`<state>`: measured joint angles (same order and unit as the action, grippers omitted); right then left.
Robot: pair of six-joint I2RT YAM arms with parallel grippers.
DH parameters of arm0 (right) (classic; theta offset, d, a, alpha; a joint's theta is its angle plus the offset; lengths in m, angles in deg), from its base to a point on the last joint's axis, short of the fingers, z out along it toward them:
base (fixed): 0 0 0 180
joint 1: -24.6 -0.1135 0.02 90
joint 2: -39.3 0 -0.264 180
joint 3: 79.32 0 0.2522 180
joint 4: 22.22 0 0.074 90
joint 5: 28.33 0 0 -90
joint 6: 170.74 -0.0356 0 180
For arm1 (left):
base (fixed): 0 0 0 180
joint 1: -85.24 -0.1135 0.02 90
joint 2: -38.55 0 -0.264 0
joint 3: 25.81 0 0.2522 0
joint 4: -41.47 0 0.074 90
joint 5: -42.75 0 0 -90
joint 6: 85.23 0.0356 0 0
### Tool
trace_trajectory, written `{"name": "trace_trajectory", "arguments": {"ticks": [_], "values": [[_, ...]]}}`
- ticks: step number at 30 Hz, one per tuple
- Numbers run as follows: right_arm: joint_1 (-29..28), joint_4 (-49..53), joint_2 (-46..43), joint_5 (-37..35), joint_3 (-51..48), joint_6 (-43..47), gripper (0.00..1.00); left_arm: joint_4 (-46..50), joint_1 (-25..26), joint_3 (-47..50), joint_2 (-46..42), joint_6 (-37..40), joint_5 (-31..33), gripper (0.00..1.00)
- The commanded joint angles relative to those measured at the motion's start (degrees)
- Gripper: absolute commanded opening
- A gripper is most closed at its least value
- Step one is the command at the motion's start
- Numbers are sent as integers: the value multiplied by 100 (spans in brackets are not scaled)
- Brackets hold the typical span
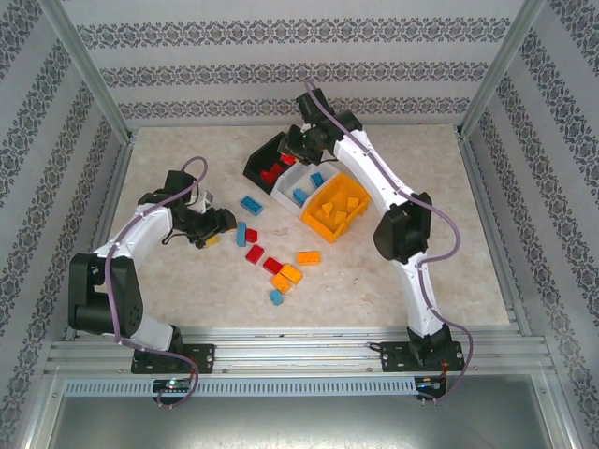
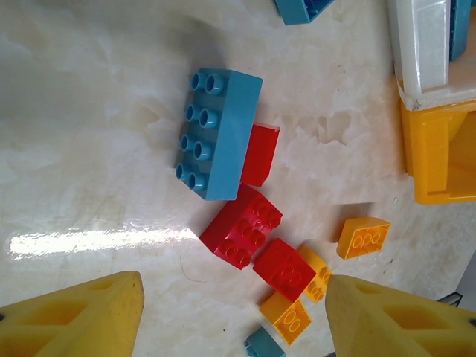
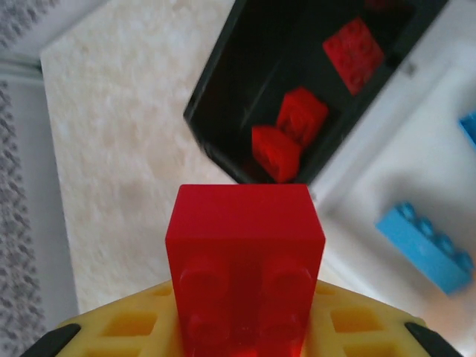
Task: Sort the legos into containers by color
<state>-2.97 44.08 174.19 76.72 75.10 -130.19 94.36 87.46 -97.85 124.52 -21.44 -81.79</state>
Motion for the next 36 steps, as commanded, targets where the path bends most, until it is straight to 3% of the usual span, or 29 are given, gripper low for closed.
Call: {"name": "trace_trajectory", "arguments": {"ticks": [1,4,14,25,36], "values": [[172,-360,777,449,656,-504,34,187,-46,-313,139,426,-132,66],[286,-543,1293,605,1202,-748,35,398,-55,-531,456,576,-53,66],[451,-1579,2039,986,1594,-1468,35,299,-90,-751,985,610,-310,67],[306,-1652,2195,985,1574,-1632,39,307,-168,-876,1325,570,-515,67],[224,-1561,2180,1057,1548,-1580,57,247,-204,-823,1308,517,-580,67]]}}
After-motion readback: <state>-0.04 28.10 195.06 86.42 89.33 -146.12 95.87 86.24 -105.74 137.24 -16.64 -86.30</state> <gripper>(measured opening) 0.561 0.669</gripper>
